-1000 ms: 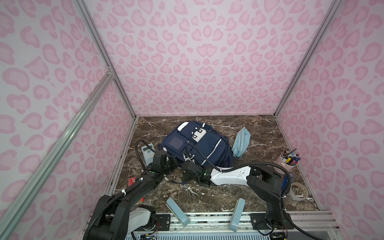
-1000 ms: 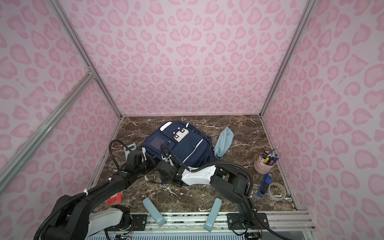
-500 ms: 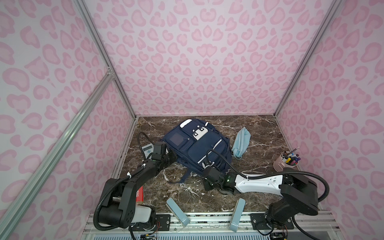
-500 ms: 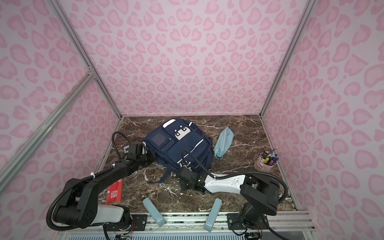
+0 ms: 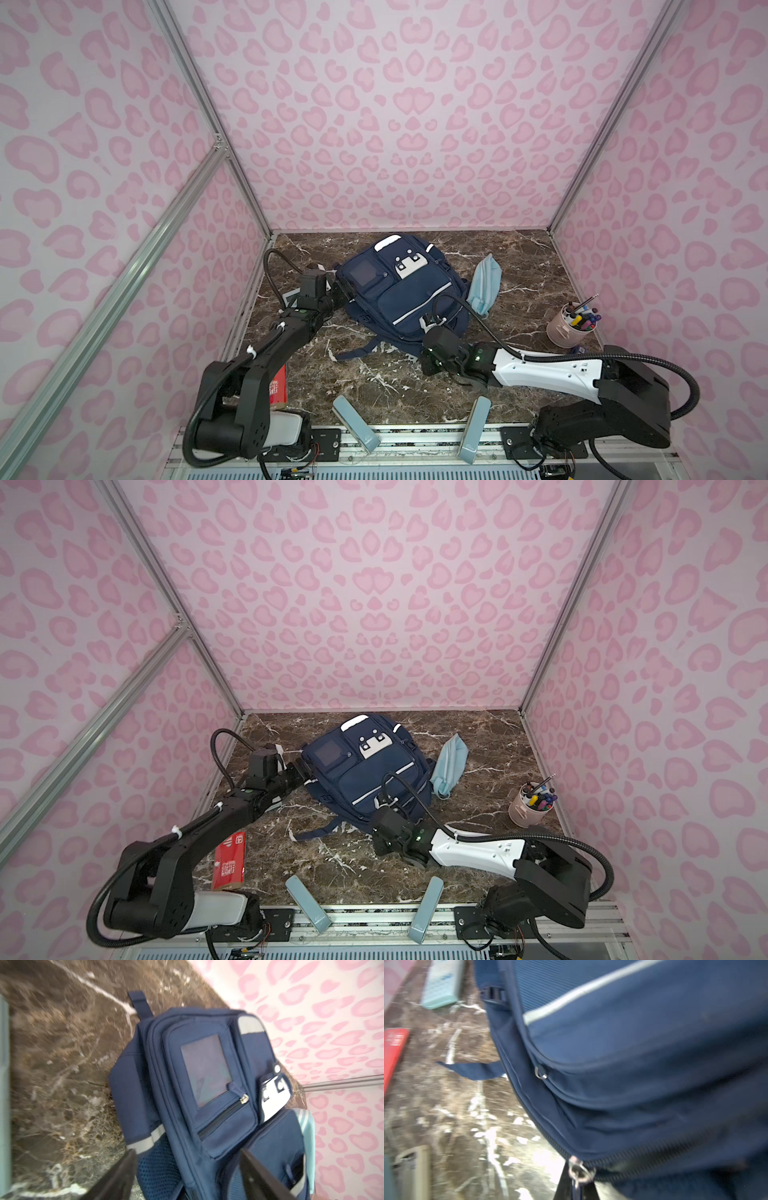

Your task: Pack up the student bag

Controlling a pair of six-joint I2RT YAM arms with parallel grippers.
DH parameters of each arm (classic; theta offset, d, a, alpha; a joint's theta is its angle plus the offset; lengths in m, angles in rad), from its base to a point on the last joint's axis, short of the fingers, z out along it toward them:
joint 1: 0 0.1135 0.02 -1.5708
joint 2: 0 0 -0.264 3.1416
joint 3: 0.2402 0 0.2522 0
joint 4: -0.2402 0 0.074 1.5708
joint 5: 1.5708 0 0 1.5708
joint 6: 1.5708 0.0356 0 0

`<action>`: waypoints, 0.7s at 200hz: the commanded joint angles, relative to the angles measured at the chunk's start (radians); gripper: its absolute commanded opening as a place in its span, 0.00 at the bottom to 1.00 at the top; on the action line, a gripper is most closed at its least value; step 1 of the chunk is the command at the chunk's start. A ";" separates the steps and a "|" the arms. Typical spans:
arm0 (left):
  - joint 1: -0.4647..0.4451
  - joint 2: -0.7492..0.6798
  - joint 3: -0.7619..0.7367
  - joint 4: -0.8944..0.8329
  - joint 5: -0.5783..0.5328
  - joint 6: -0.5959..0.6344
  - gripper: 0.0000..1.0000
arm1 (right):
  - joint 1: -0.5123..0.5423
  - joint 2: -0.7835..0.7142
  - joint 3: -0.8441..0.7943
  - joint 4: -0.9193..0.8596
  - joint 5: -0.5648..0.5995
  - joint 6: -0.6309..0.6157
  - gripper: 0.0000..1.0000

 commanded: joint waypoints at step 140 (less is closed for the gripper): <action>-0.351 -0.011 -0.332 0.391 0.046 -0.394 0.03 | 0.088 0.330 0.349 0.187 -0.166 -0.055 0.00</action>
